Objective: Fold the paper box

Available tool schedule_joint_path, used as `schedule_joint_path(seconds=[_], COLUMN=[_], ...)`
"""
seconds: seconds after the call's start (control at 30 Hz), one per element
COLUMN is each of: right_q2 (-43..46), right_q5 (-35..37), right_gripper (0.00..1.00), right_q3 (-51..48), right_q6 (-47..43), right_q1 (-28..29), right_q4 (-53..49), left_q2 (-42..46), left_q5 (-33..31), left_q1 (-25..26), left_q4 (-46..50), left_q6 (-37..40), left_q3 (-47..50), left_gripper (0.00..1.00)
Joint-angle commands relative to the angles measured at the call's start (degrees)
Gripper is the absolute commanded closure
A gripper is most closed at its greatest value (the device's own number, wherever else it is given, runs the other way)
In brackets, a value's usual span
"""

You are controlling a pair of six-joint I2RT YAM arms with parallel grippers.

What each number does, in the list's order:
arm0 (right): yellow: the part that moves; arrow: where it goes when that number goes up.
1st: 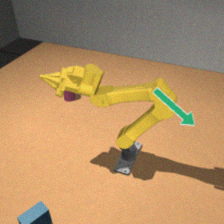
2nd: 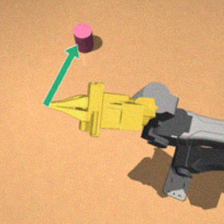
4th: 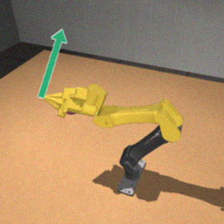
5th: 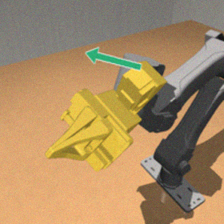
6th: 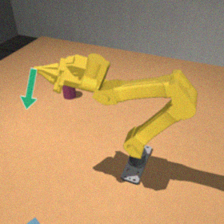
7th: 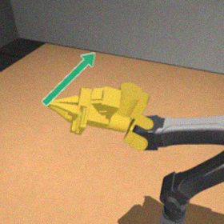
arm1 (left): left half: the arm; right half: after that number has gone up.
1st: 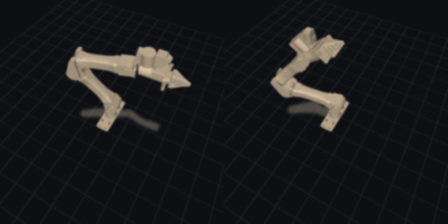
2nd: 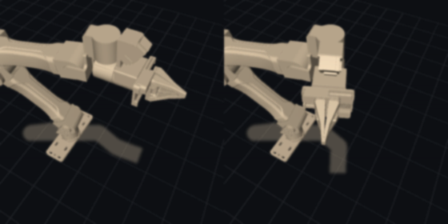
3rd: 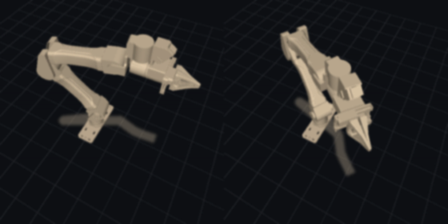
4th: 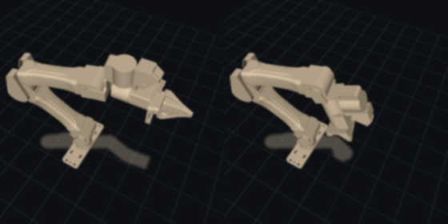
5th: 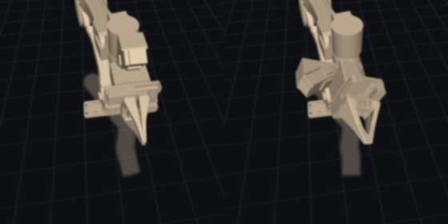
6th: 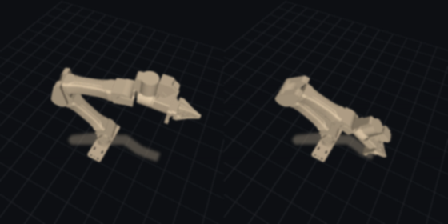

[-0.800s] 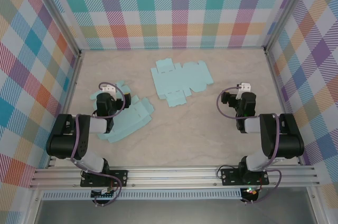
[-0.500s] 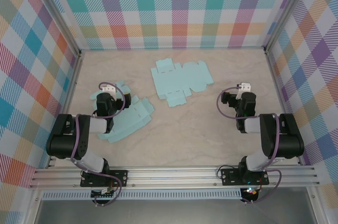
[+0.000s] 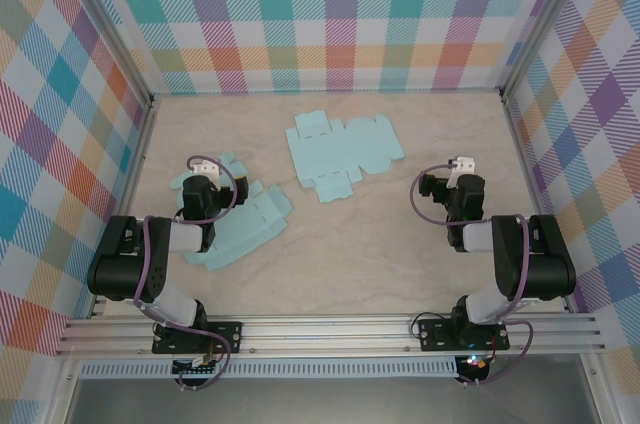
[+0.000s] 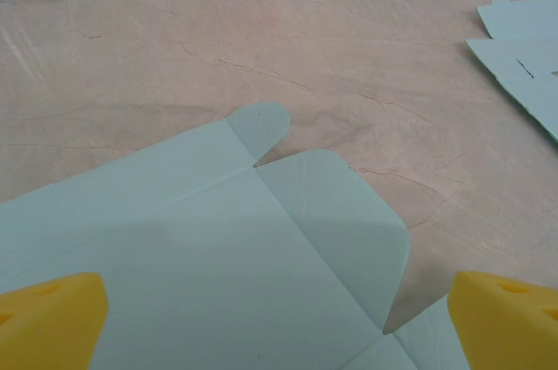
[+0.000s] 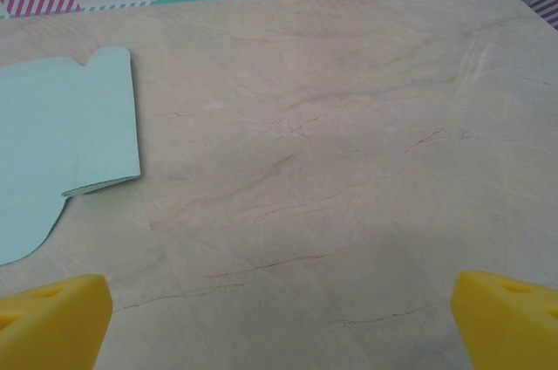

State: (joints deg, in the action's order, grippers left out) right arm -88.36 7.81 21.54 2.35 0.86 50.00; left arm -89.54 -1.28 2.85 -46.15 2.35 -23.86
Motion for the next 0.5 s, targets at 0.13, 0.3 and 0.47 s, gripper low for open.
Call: schedule_joint_path(seconds=[0.13, 0.3, 0.47], right_q2=[0.71, 2.42, 3.01], right_q5=[-0.92, 0.95, -0.19], right_gripper=[0.00, 0.00, 0.00], right_q3=[0.02, -0.34, -0.60], right_q6=[0.54, 1.45, 0.84], right_q1=[0.10, 0.10, 0.10], right_q4=[0.98, 0.08, 0.14], left_q2=[1.97, 9.08, 17.97], left_q5=[0.67, -2.66, -5.96], left_q1=[-0.20, -0.21, -0.16], left_q4=[4.35, 8.61, 16.48], left_q6=[-0.56, -1.88, -4.25], left_q3=[-1.98, -1.31, -2.46], left_gripper=[0.00, 0.00, 0.00])
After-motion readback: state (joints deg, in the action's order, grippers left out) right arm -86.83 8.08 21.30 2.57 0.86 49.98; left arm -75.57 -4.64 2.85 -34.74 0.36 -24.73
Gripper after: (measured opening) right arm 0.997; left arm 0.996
